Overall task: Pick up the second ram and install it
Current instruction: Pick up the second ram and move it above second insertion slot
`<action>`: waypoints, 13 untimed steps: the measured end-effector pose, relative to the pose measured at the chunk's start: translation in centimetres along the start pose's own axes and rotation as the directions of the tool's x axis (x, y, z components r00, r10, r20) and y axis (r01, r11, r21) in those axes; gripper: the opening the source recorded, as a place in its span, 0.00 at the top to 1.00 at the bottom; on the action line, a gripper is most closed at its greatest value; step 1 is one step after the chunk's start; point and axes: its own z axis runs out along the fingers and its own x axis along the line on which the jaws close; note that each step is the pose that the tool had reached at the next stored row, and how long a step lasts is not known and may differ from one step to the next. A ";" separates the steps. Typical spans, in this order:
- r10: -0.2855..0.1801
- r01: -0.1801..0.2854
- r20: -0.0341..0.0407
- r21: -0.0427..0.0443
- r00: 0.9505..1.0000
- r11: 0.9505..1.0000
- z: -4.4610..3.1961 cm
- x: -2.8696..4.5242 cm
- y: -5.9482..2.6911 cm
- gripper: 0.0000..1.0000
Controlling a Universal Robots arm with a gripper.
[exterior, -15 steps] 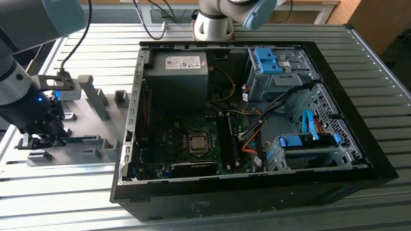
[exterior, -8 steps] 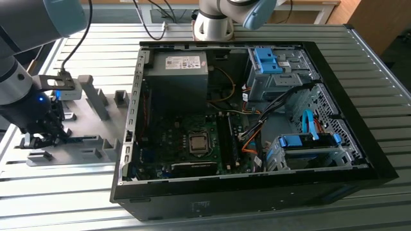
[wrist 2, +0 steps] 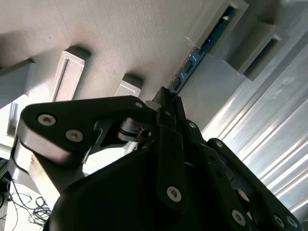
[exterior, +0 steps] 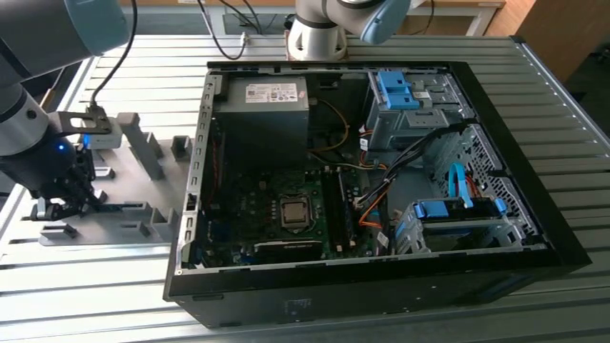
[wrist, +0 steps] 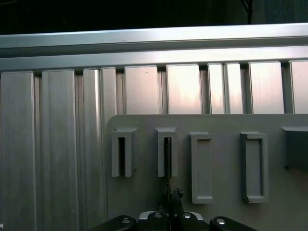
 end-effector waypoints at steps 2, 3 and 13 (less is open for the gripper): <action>0.000 0.000 0.000 0.000 1.000 1.000 0.01 0.01 0.00 0.86; -0.002 0.002 0.000 0.000 1.000 1.000 0.01 0.04 0.00 0.86; -0.079 0.079 -0.001 -0.001 0.997 0.997 0.01 0.09 0.00 0.86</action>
